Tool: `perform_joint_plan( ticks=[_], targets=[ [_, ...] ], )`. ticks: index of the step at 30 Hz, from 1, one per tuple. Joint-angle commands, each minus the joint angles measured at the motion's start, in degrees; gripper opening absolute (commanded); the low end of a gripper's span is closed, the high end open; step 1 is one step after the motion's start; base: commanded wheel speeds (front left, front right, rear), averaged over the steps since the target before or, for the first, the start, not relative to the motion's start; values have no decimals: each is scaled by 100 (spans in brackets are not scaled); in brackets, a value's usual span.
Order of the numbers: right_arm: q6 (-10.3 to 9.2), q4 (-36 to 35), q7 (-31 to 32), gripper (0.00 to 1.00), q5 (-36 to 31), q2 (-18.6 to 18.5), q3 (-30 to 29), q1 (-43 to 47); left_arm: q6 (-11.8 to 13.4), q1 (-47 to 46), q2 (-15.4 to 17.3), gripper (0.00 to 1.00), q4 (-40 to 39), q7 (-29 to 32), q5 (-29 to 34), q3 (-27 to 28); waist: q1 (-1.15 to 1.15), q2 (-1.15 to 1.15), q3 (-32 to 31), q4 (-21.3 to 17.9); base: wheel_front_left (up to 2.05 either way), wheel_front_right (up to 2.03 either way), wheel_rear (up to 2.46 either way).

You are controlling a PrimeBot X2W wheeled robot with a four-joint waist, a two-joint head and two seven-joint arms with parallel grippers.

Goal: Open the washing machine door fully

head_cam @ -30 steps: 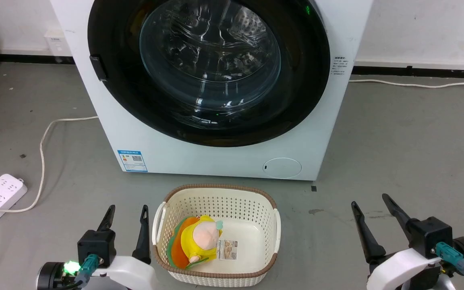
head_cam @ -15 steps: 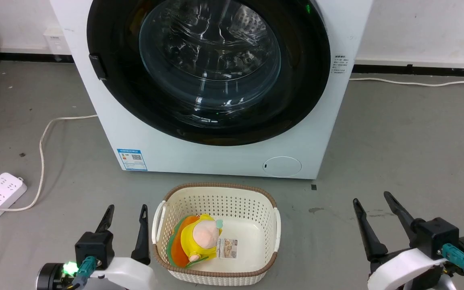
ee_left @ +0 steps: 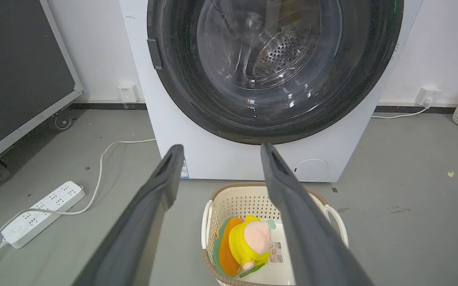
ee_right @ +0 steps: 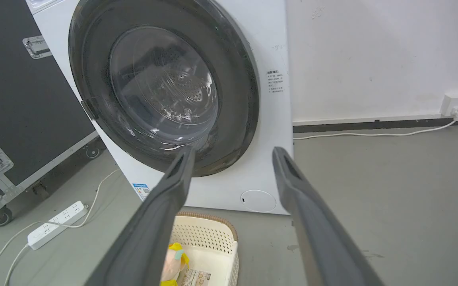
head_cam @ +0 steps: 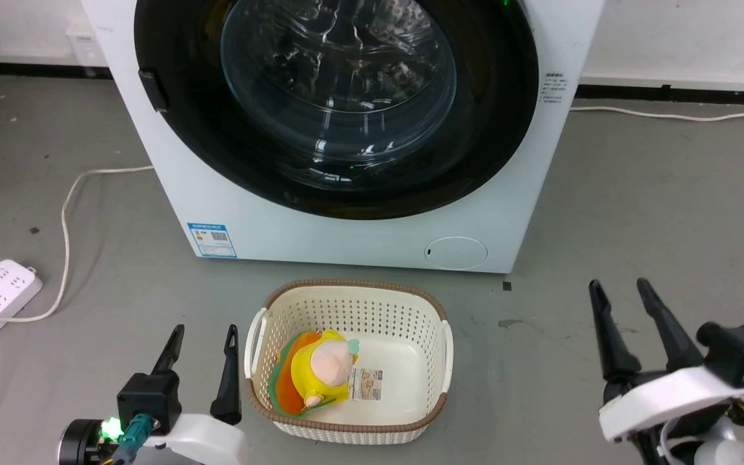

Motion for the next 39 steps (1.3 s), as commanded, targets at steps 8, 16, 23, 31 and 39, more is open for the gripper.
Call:
perform_joint_plan(
  ticks=[8,16,23,31,39],
  targets=[
    [-1,38,177,100,733,3,-178,-524,-56,-198,2,100,-79,-139,-38,-10,0,0,216,102,0,0,0],
    [-2,315,416,100,1227,5,-394,-1142,-109,-335,2,100,-153,-235,-15,-23,0,0,466,218,0,0,0],
    [-2,768,524,0,1566,8,-627,-1763,-153,-436,2,100,-179,-318,-17,-37,0,0,666,317,0,0,0],
    [-2,1576,870,0,2042,5,-1084,-2690,-202,-548,3,100,-207,-414,-62,-4,0,0,924,388,0,0,0],
    [-3,2581,1283,0,2257,-165,-1488,-3798,-266,-677,3,100,-229,-510,-115,27,0,0,1262,481,0,0,0]
  ],
)
